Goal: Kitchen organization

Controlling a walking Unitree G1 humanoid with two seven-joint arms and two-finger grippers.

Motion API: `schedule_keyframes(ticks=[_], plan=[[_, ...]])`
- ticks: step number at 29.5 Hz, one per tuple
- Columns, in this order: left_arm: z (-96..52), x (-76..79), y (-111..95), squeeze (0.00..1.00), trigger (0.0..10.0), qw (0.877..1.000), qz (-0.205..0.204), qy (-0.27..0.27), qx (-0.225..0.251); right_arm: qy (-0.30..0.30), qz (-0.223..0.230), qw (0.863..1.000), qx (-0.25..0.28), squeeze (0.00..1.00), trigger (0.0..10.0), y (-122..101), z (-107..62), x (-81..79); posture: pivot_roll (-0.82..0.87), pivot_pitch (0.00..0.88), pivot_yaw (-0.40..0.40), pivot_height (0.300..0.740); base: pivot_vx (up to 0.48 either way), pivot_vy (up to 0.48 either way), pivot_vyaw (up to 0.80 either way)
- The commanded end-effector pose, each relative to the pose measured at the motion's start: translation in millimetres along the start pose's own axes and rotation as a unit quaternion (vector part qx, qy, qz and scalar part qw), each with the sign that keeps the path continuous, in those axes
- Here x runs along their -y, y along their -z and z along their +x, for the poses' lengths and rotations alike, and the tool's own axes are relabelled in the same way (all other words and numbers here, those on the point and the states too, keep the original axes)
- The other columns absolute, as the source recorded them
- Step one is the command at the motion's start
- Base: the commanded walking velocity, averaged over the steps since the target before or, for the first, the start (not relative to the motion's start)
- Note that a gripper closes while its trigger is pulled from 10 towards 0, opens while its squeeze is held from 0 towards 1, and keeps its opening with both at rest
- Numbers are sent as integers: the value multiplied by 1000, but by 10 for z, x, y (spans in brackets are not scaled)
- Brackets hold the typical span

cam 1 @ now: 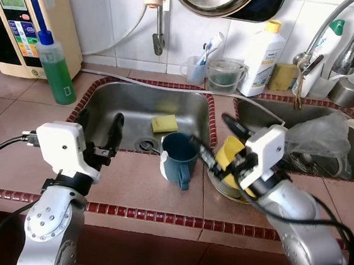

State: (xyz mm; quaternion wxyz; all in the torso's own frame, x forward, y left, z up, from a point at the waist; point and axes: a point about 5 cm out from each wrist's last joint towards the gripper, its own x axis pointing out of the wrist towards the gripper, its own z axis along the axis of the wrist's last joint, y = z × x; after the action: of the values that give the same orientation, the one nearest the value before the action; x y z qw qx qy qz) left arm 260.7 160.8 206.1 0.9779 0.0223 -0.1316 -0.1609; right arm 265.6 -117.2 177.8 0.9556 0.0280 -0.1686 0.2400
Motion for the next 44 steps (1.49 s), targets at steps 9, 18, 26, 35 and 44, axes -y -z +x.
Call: schedule_keyframes(ticks=[9, 18, 26, 35, 44], plan=[[296, 302, 18, 0, 10000, 993, 26, 105, -40, 68, -22, 997, 2, 0, 10000, -50, -125, 168, 126, 0, -87, 740, 0, 0, 0], [589, 163, -78, 0, 10000, 988, 57, 138, -51, 51, 3, 998, -25, 0, 10000, 6, -311, 17, 99, 0, -71, 740, 0, 0, 0], [839, 19, -198, 0, 10000, 980, 110, 162, -45, 4, 8, 998, -64, 0, 10000, 53, -458, -127, 83, 0, -62, 740, 0, 0, 0], [947, -14, -249, 0, 10000, 961, 140, 232, -48, -18, 24, 993, -116, 0, 10000, 89, -653, -176, 68, 0, -57, 740, 0, 0, 0], [862, 61, -190, 0, 10000, 937, 133, 312, -89, -21, 24, 990, -138, 0, 10000, 112, -712, -196, 65, 0, -48, 740, 0, 0, 0]])
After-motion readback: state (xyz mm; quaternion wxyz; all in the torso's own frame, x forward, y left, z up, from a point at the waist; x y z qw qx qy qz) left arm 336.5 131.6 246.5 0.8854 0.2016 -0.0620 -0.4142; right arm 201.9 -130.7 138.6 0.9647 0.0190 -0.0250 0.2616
